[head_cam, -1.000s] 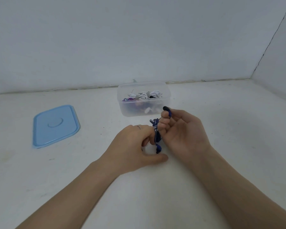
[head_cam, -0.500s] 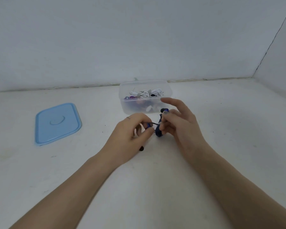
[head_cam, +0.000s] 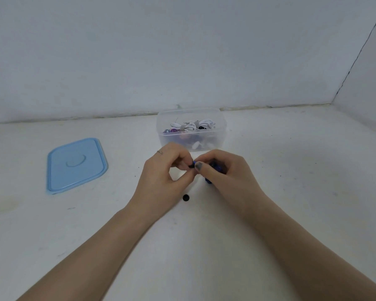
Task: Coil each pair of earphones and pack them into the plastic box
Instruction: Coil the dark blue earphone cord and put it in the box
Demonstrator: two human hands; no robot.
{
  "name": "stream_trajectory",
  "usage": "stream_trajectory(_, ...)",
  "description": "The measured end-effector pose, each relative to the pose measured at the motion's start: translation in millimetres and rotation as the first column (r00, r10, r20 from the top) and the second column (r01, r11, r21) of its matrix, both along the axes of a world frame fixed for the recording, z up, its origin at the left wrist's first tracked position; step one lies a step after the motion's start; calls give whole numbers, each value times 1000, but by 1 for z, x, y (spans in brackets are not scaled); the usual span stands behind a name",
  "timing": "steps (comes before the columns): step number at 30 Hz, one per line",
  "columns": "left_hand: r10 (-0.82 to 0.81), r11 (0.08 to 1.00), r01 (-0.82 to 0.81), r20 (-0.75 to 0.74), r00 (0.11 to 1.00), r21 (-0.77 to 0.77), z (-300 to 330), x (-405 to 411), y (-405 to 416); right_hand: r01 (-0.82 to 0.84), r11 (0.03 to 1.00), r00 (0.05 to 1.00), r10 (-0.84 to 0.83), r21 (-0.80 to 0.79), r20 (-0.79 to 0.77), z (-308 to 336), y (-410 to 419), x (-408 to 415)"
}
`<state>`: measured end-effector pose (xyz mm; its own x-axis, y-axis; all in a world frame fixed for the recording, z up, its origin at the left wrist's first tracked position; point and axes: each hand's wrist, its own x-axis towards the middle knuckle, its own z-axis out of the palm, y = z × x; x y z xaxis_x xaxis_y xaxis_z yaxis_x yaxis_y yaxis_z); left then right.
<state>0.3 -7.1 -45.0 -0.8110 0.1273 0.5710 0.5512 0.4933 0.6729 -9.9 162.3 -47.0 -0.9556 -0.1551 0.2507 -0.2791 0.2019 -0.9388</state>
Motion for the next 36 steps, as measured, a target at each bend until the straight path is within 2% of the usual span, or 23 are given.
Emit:
stream_trajectory(4, -19, 998, 24, 81, 997, -58, 2, -1, -9, 0, 997, 999, 3, -75, 41, 1, 2, -2)
stream_trajectory(6, -37, 973, 62, 117, 992, -223, 2, -1, -19, 11, 994, 998, -4, -112, 57, 0, 3, -3)
stream_trajectory(8, -99, 908, 153, 155, 983, -390, 0, -1, -26, 20, 992, 998, -12, -121, 68, -1, 4, -4)
stream_trajectory(10, -146, 879, 220, 201, 969, -423, -3, 0, -29, 25, 994, 997, -16, -105, 80, -2, 4, -5)
stream_trajectory(13, -140, 895, 229, 246, 959, -382, -3, -1, -31, 16, 997, 997, -10, -71, 74, -3, 4, -4)
stream_trajectory(16, -135, 922, 197, 202, 970, -332, 1, 1, -27, 9, 997, 998, -4, -77, 70, -2, 3, -4)
stream_trajectory(20, -76, 982, 108, 199, 977, -157, 2, 0, -22, -7, 993, 997, 16, -119, 79, 0, 3, -3)
stream_trajectory(25, -135, 990, 118, 246, 960, 82, 3, 0, -21, -11, 980, 991, 36, -200, 126, 2, 3, -2)
stream_trajectory(31, -154, 982, 116, 270, 950, 150, 2, 2, -17, -27, 986, 994, 43, -163, 99, 1, 4, -1)
stream_trajectory(36, -141, 985, 115, 213, 967, 131, 2, 2, -17, -40, 990, 994, 52, -137, 91, -1, 4, 0)
